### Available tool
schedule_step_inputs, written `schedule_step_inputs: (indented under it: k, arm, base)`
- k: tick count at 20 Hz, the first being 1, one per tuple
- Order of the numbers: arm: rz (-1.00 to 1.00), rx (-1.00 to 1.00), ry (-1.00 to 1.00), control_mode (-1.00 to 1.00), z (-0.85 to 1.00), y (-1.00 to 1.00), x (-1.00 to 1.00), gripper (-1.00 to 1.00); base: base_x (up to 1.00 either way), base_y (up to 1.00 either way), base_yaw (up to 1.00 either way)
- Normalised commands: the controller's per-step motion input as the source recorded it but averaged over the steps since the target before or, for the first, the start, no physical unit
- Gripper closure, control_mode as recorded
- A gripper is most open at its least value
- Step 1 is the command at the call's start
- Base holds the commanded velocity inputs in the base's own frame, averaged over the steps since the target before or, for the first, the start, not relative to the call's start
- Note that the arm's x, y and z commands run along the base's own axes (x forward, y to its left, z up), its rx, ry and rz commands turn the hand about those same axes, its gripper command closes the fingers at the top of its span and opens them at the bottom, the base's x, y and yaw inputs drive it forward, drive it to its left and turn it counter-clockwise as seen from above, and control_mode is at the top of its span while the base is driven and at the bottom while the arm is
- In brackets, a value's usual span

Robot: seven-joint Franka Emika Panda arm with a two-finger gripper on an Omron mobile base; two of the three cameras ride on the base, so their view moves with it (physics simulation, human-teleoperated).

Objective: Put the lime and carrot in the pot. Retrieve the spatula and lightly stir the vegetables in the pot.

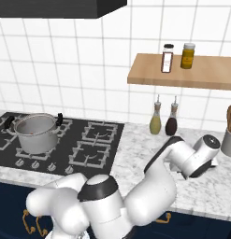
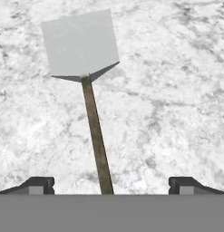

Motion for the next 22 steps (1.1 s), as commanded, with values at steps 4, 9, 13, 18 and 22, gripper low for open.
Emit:
schedule_step_inputs:
  k: [4, 9, 13, 18, 22]
  arm:
    - [0.00, 0.00, -0.10, -1.00, -0.36, 0.11, 0.01, -1.00]
    - [0.02, 0.00, 0.01, -1.00, -0.07, -0.07, 0.11, -1.00]
    - [0.06, 0.00, -0.01, -1.00, -0.18, -0.01, 0.04, -1.00]
    - [0.10, 0.00, 0.00, -1.00, -0.41, -0.06, 0.19, -1.00]
    - [0.13, 0.00, 0.00, -1.00, -0.47, -0.13, 0.34, -1.00]
  base:
    - [0.00, 0.00, 0.00]
    - [0.00, 0.00, 0.00]
    - [0.00, 0.00, 0.00]
    - [0.00, 0.00, 0.00]
    - [0.00, 0.00, 0.00]
